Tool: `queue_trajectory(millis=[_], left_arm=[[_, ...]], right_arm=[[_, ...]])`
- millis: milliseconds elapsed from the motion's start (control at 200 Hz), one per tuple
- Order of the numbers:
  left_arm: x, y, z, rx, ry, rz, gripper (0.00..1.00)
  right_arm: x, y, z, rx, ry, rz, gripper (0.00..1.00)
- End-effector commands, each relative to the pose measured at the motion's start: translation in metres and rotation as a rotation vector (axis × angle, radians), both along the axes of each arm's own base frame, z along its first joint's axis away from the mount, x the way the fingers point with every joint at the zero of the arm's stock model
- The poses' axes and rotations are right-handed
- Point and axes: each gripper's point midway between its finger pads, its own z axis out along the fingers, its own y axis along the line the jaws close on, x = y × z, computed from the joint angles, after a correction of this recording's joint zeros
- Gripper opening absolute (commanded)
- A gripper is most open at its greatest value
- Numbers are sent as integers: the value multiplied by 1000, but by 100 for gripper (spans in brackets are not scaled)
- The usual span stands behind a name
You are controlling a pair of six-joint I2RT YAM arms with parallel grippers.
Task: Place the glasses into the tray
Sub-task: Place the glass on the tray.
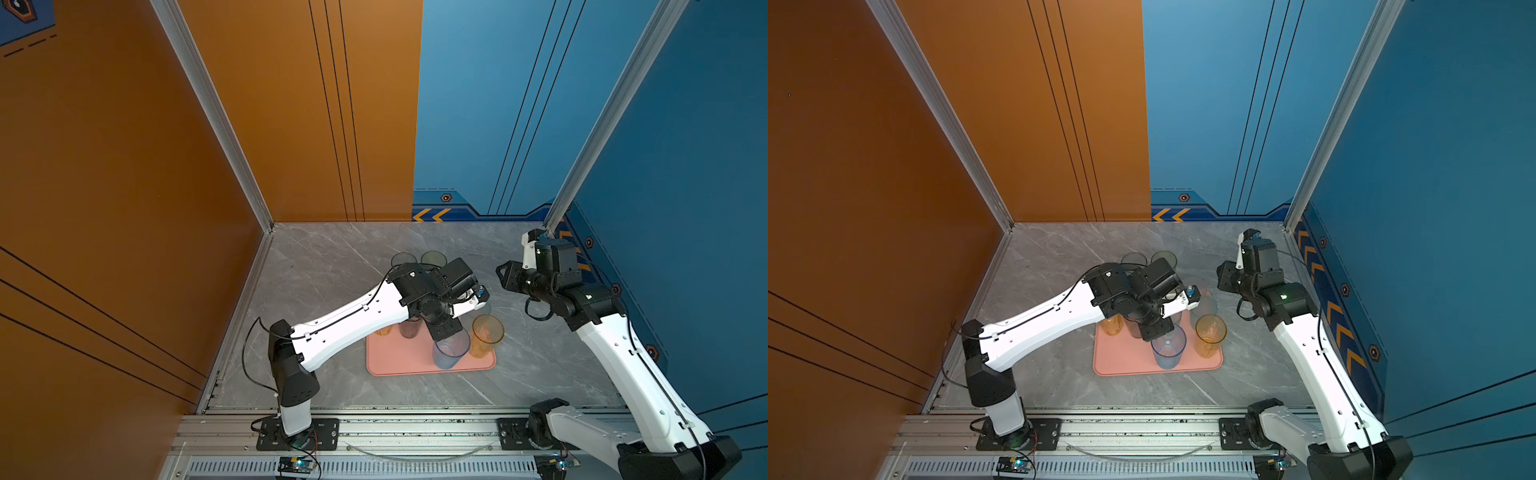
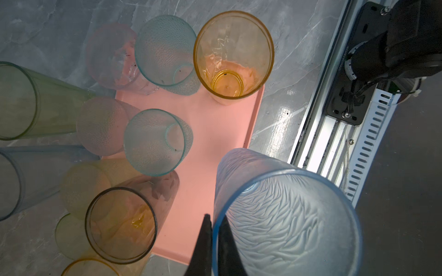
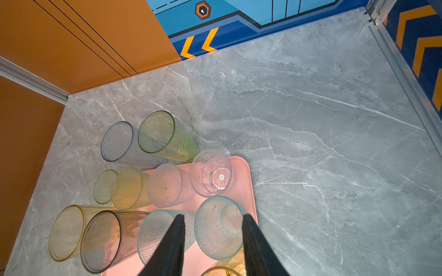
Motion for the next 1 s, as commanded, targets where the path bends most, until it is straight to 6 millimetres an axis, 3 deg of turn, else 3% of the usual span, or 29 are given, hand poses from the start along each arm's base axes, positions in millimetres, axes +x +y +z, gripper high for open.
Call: queue_trajectory(millis=[0,280,666,991], left_arm=[[15,-9,4,-32,-45,17,0],[40,-14,-20,-30,-38,68,0],[52,-15,-50,13,4,86,0],[63,-13,-61,-6,17,117,0]], right_arm=[[5,5,9,13,-33,16,38],[7,7,4,2,-20,29,39],[15,10,-1,-3,-11,37,39],[23,14,-9,-2,8,46,38]])
